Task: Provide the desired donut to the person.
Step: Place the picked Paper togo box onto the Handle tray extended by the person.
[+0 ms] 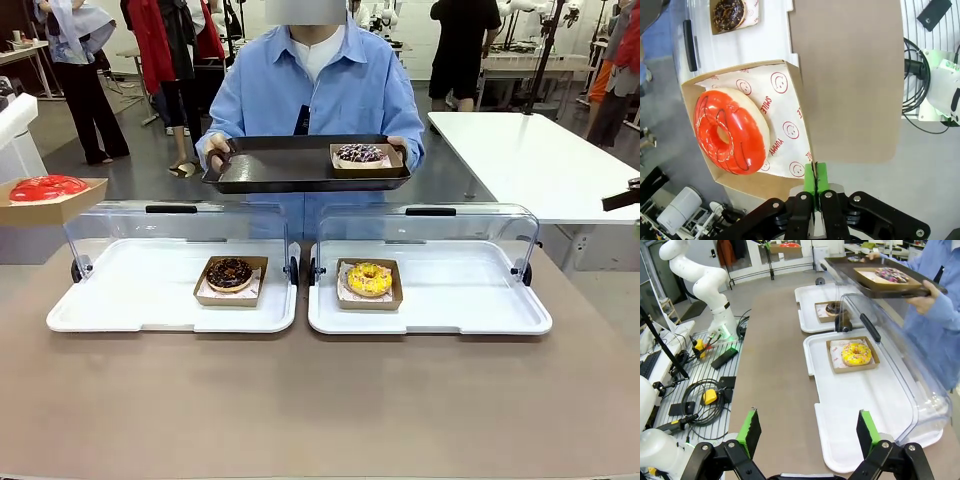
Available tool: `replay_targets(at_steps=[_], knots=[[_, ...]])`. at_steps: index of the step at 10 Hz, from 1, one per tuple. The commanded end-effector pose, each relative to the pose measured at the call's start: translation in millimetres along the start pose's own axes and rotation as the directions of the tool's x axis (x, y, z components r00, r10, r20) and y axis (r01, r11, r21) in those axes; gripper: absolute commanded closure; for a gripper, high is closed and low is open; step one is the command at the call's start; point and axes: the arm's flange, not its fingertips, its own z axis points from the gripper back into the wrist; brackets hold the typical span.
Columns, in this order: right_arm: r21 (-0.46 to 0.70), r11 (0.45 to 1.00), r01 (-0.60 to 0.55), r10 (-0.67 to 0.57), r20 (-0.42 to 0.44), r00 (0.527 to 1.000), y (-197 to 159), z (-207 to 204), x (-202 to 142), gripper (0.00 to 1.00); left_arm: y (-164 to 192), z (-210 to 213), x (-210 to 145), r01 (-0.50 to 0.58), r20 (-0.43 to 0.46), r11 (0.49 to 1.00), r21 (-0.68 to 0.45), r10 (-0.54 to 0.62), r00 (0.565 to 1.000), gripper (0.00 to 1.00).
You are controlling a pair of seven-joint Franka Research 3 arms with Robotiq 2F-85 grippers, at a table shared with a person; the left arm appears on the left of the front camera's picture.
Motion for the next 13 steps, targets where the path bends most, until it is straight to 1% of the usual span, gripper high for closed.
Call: replay_targets(at_steps=[1, 7, 8, 9, 10, 12, 13], knots=[[0.003, 1.000, -0.004, 0.004, 0.007, 1.000, 1, 0, 1, 0.00, -4, 2, 2, -0.002, -0.013, 1.000, 0.002, 0.002, 1.000, 1.00], [0.003, 1.000, -0.004, 0.004, 0.007, 1.000, 1, 0, 1, 0.00, -4, 2, 2, -0.002, -0.013, 1.000, 0.002, 0.002, 1.000, 1.00], [0.003, 1.000, -0.004, 0.004, 0.007, 1.000, 1, 0, 1, 0.00, -1, 1, 1, 0.002, 0.001, 1.000, 0.001, -0.002, 1.000, 0.99], [0.003, 1.000, -0.004, 0.004, 0.007, 1.000, 1, 0, 1, 0.00, 7, 10, 9, 0.003, 0.006, 1.000, -0.005, -0.003, 1.000, 0.99], [0.003, 1.000, -0.004, 0.004, 0.007, 1.000, 1, 0, 1, 0.00, 17, 27, 17, -0.006, -0.006, 1.000, 0.012, 0.006, 1.000, 0.99], [0.003, 1.000, -0.004, 0.004, 0.007, 1.000, 1, 0, 1, 0.00, 16, 49, 48, 0.002, -0.063, 0.996, 0.085, 0.004, 0.998, 0.99], [0.003, 1.000, -0.004, 0.004, 0.007, 1.000, 1, 0, 1, 0.00, 29, 67, 66, 0.034, -0.089, 0.994, 0.105, -0.025, 0.996, 0.99]])
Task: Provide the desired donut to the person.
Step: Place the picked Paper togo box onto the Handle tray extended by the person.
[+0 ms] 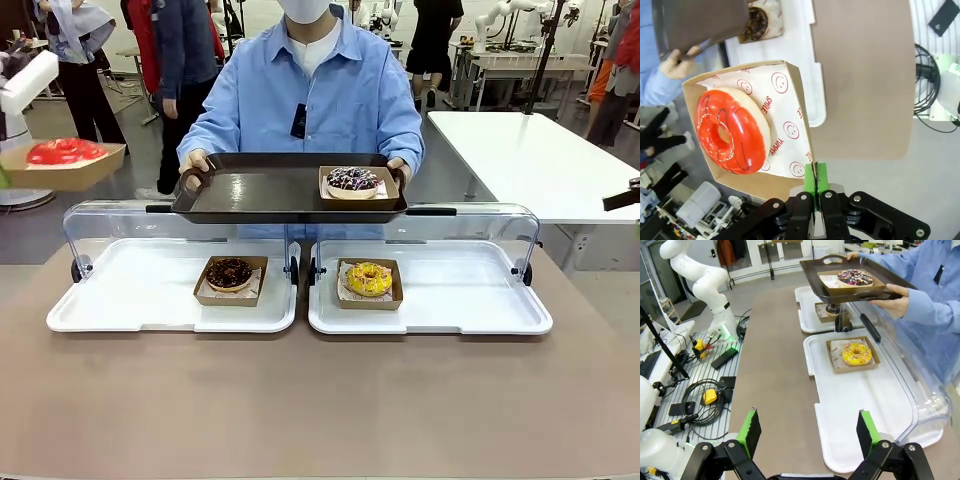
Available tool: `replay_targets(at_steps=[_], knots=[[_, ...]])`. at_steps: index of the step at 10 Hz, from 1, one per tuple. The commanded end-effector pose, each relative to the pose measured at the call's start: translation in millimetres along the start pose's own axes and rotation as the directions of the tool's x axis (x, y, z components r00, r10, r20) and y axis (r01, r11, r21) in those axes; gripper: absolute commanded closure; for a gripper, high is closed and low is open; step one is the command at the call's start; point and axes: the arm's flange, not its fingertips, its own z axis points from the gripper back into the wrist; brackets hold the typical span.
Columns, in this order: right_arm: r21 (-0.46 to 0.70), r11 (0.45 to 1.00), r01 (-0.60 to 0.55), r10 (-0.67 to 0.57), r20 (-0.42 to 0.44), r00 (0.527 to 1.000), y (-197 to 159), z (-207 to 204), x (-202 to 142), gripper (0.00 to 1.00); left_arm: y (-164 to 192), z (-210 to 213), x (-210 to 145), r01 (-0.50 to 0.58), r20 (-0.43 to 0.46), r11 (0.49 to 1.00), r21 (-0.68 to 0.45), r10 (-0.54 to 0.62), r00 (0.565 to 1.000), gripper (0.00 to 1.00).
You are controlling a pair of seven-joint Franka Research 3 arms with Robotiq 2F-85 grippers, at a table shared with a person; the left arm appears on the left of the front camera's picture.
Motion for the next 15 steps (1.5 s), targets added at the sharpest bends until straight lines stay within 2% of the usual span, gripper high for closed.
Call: replay_targets(at_steps=[1, 4, 6, 8, 10, 12, 15], knots=[[0.003, 1.000, -0.004, 0.004, 0.007, 1.000, 1, 0, 1, 0.00, 37, 31, 36, 0.031, -0.069, 0.999, 0.029, -0.028, 0.997, 0.99], [0.003, 1.000, -0.004, 0.004, 0.007, 1.000, 1, 0, 1, 0.00, 72, 53, 114, 0.123, -0.120, 0.990, 0.070, -0.114, 0.986, 0.99], [0.003, 1.000, -0.004, 0.004, 0.007, 1.000, 1, 0, 1, 0.00, 110, 46, 151, 0.175, -0.099, 0.978, 0.118, -0.164, 0.982, 0.99], [0.003, 1.000, -0.004, 0.004, 0.007, 1.000, 1, 0, 1, 0.00, 142, 19, 169, 0.204, -0.064, 0.973, 0.106, -0.198, 0.978, 0.99], [0.003, 1.000, -0.004, 0.004, 0.007, 1.000, 1, 0, 1, 0.00, 170, -21, 174, 0.172, -0.012, 0.984, 0.055, -0.171, 0.985, 0.99], [0.003, 1.000, -0.004, 0.004, 0.007, 1.000, 1, 0, 1, 0.00, 186, -51, 177, 0.157, 0.038, 0.988, 0.013, -0.157, 0.987, 0.99], [0.003, 1.000, -0.004, 0.004, 0.007, 1.000, 1, 0, 1, 0.00, 187, -89, 189, 0.153, 0.077, 0.987, -0.048, -0.149, 0.986, 0.99]])
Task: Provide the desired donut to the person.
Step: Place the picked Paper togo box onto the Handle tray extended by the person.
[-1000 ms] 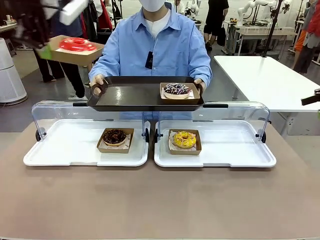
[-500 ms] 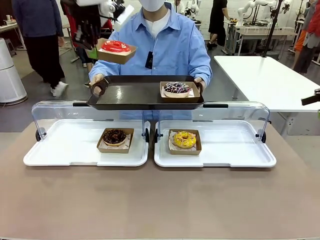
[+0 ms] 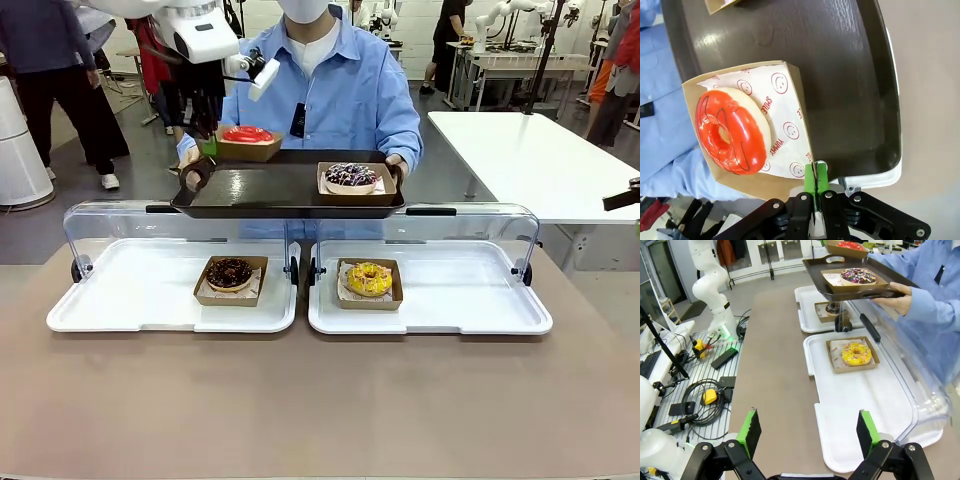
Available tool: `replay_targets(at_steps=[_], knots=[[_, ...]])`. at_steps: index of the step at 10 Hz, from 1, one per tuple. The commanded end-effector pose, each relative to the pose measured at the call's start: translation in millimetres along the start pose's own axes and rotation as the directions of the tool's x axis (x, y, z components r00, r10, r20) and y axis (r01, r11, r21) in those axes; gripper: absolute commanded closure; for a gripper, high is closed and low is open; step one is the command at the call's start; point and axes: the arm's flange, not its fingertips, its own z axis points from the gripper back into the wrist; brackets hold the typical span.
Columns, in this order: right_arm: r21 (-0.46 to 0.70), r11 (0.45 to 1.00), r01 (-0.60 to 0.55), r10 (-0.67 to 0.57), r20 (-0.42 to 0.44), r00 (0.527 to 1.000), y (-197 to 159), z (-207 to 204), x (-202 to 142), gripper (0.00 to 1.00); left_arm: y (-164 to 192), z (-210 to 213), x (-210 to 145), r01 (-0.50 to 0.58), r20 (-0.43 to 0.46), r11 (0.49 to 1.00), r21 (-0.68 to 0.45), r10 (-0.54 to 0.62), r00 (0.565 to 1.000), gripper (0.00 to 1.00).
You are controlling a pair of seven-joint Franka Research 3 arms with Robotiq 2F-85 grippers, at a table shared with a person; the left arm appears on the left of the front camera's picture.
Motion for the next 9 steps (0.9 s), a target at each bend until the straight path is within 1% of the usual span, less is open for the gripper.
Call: replay_targets(at_steps=[1, 2, 6, 7, 8, 9], knots=[[0.004, 1.000, -0.003, 0.003, 0.007, 1.000, 1, 0, 1, 0.00, 2, -4, 4, -0.001, 0.030, 1.000, -0.023, 0.002, 1.000, 0.99], [0.004, 1.000, -0.003, 0.003, 0.007, 1.000, 1, 0, 1, 0.00, 1, -11, 9, 0.005, 0.033, 0.999, -0.050, -0.003, 0.999, 0.99], [0.004, 1.000, -0.003, 0.003, 0.007, 1.000, 1, 0, 1, 0.00, 1, -34, 17, -0.003, 0.028, 0.996, -0.092, 0.006, 1.000, 0.99], [0.004, 1.000, -0.003, 0.003, 0.007, 1.000, 1, 0, 1, 0.00, 0, -38, 17, 0.000, 0.032, 0.995, -0.099, 0.003, 0.999, 0.85], [0.004, 1.000, -0.003, 0.003, 0.007, 1.000, 1, 0, 1, 0.00, 0, -39, 17, 0.003, 0.033, 0.995, -0.102, 0.000, 0.999, 0.42], [0.004, 1.000, -0.003, 0.003, 0.007, 1.000, 1, 0, 1, 0.00, 2, -38, 17, 0.012, 0.031, 0.995, -0.096, -0.009, 0.999, 0.28]])
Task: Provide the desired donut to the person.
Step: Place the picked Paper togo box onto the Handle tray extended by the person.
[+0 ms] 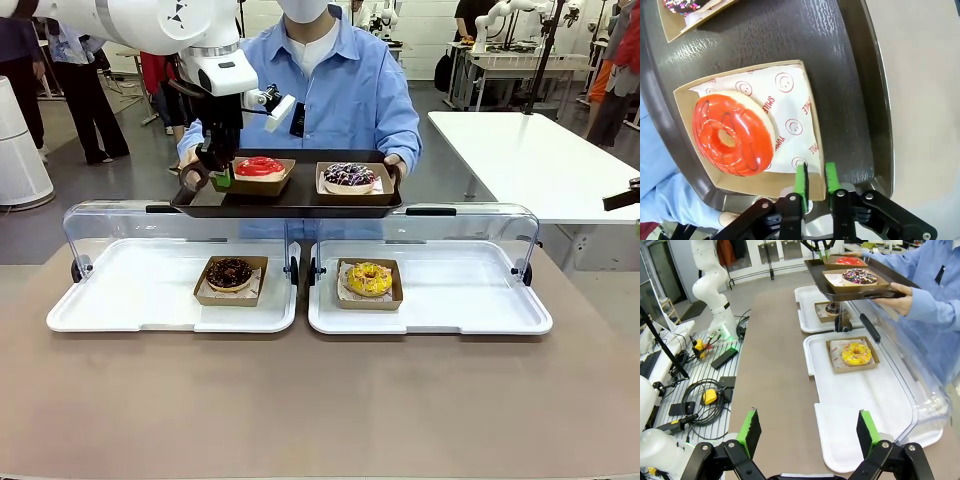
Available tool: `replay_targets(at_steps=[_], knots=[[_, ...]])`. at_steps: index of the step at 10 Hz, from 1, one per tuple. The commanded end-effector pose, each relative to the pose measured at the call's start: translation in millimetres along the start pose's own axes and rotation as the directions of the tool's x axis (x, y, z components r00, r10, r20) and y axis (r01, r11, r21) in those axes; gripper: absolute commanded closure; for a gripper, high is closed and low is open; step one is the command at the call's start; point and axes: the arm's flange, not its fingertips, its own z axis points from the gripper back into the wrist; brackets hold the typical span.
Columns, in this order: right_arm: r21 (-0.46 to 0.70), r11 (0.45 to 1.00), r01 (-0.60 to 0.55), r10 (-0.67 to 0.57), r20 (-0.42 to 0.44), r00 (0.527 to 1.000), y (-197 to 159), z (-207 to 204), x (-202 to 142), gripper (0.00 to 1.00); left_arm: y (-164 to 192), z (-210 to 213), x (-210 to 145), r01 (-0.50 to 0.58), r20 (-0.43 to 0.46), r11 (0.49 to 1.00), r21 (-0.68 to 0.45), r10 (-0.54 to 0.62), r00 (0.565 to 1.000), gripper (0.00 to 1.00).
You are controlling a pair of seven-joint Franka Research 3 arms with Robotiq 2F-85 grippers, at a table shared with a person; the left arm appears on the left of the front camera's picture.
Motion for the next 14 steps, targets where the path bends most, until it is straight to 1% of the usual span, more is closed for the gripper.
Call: replay_targets(at_steps=[1, 3, 4, 5, 10, 12, 14], knots=[[0.004, 1.000, -0.004, 0.004, 0.007, 1.000, 1, 0, 1, 0.00, -1, 4, -2, -0.004, 0.018, 1.000, -0.003, 0.004, 1.000, 0.00], [0.004, 1.000, -0.004, 0.004, 0.007, 1.000, 1, 0, 1, 0.00, -3, 4, -2, 0.004, 0.025, 1.000, -0.001, -0.004, 1.000, 0.00], [0.004, 1.000, -0.004, 0.004, 0.007, 1.000, 1, 0, 1, 0.00, -3, 5, -3, 0.010, 0.026, 1.000, -0.001, -0.010, 1.000, 0.10], [0.004, 1.000, -0.004, 0.004, 0.007, 1.000, 1, 0, 1, 0.00, -4, 5, -3, 0.010, 0.030, 1.000, 0.001, -0.010, 1.000, 0.00], [0.004, 1.000, -0.004, 0.004, 0.007, 1.000, 1, 0, 1, 0.00, -9, 9, -5, 0.030, 0.037, 1.000, -0.002, -0.030, 0.999, 0.00], [0.004, 1.000, -0.004, 0.004, 0.007, 1.000, 1, 0, 1, 0.00, -30, 21, -15, 0.063, 0.014, 0.998, -0.006, -0.063, 0.998, 0.00], [0.004, 1.000, -0.004, 0.004, 0.007, 1.000, 1, 0, 1, 0.00, -70, 26, -45, 0.100, -0.009, 0.995, -0.015, -0.100, 0.995, 0.00]])
